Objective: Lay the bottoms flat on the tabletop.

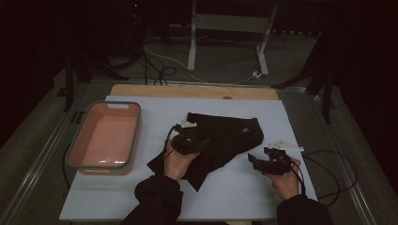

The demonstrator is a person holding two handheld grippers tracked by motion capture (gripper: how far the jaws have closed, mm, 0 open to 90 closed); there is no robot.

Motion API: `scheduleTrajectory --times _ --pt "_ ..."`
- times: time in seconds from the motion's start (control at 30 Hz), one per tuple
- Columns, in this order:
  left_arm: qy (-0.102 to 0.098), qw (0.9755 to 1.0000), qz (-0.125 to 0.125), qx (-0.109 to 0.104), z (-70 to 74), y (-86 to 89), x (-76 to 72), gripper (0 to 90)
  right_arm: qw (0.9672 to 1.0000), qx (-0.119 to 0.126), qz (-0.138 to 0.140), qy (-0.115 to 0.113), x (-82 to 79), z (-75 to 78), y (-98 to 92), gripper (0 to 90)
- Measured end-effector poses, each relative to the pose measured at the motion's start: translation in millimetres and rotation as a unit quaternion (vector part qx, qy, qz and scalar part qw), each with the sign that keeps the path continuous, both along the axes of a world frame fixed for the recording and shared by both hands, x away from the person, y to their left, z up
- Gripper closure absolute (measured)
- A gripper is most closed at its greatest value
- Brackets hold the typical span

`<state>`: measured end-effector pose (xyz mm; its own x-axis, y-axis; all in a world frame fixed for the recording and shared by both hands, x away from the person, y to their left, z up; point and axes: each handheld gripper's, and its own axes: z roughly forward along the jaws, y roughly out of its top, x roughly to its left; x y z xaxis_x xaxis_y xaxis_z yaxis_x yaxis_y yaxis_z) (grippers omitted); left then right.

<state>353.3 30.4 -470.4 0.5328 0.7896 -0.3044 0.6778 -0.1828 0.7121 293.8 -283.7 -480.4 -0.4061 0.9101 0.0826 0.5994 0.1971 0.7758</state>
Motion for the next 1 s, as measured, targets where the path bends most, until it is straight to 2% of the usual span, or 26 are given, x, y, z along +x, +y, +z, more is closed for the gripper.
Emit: scheduleTrajectory --times 0.1,0.13,0.17,0.2,0.27,0.37,0.5,0.53,0.57,0.6,0.67,0.7,0.73,0.87,0.9,1.0 --pt "-0.004 1.0000 -0.008 -0.003 2.6 0.0 -7.5 37.2 1.0000 0.000 0.000 0.000 0.0 0.0 0.2 24.6" --pt "-0.010 0.9997 -0.022 0.002 4.0 -2.0 -18.3 37.1 1.0000 0.000 0.001 0.000 -0.1 0.0 0.3 24.6" --pt "-0.010 0.9997 -0.022 0.002 4.0 -2.0 -18.3 37.1 1.0000 0.000 0.001 0.000 -0.1 -0.1 0.4 24.6" --pt "-0.010 0.9995 -0.031 0.002 3.6 -3.3 -25.0 37.0 1.0000 0.000 0.001 0.000 -0.1 0.0 0.5 24.6" --pt "-0.007 0.9992 -0.040 0.003 0.9 -4.6 -32.6 37.0 1.0000 0.000 0.002 0.000 -0.3 0.2 0.5 24.6" --pt "0.002 0.9984 -0.055 0.015 -5.1 -8.2 -39.7 36.5 1.0000 0.000 0.001 0.001 -0.2 -0.1 0.7 24.7" --pt "0.010 0.9977 -0.063 0.022 -10.1 -11.1 -42.6 36.5 1.0000 -0.001 0.002 0.001 -0.2 -0.2 1.1 24.7" --pt "0.022 0.9964 -0.072 0.037 -18.0 -16.4 -43.1 37.7 1.0000 -0.001 0.002 0.002 -0.2 -0.2 1.2 24.6" --pt "0.022 0.9964 -0.072 0.037 -18.0 -16.4 -43.1 42.0 1.0000 -0.001 0.002 0.002 -0.2 -0.2 1.2 24.6" --pt "0.033 0.9949 -0.084 0.045 -21.5 -18.6 -41.0 51.5 1.0000 -0.001 0.001 0.002 -0.1 -0.4 1.4 24.6" --pt "0.038 0.9945 -0.089 0.040 -22.5 -19.2 -39.7 68.5 1.0000 0.000 0.001 0.002 0.0 -0.5 1.3 24.6" --pt "0.040 0.9937 -0.099 0.034 -21.1 -21.1 -39.7 75.8 1.0000 0.000 0.001 0.001 0.1 -0.4 0.9 24.7" --pt "0.040 0.9937 -0.099 0.034 -21.1 -21.1 -39.7 80.1 1.0000 0.000 0.001 0.001 0.1 -0.4 0.9 24.7" --pt "0.028 0.9902 -0.135 0.024 -11.5 -28.3 -47.7 87.9 1.0000 0.001 0.000 0.002 0.3 -0.7 0.4 24.6" --pt "0.028 0.9886 -0.147 0.017 -7.7 -30.5 -50.5 88.3 1.0000 0.001 0.001 0.002 0.3 -0.7 0.5 24.6" --pt "0.021 0.9857 -0.167 0.010 0.5 -36.5 -56.7 88.5 1.0000 0.000 0.001 0.002 0.3 -0.6 0.8 24.7"
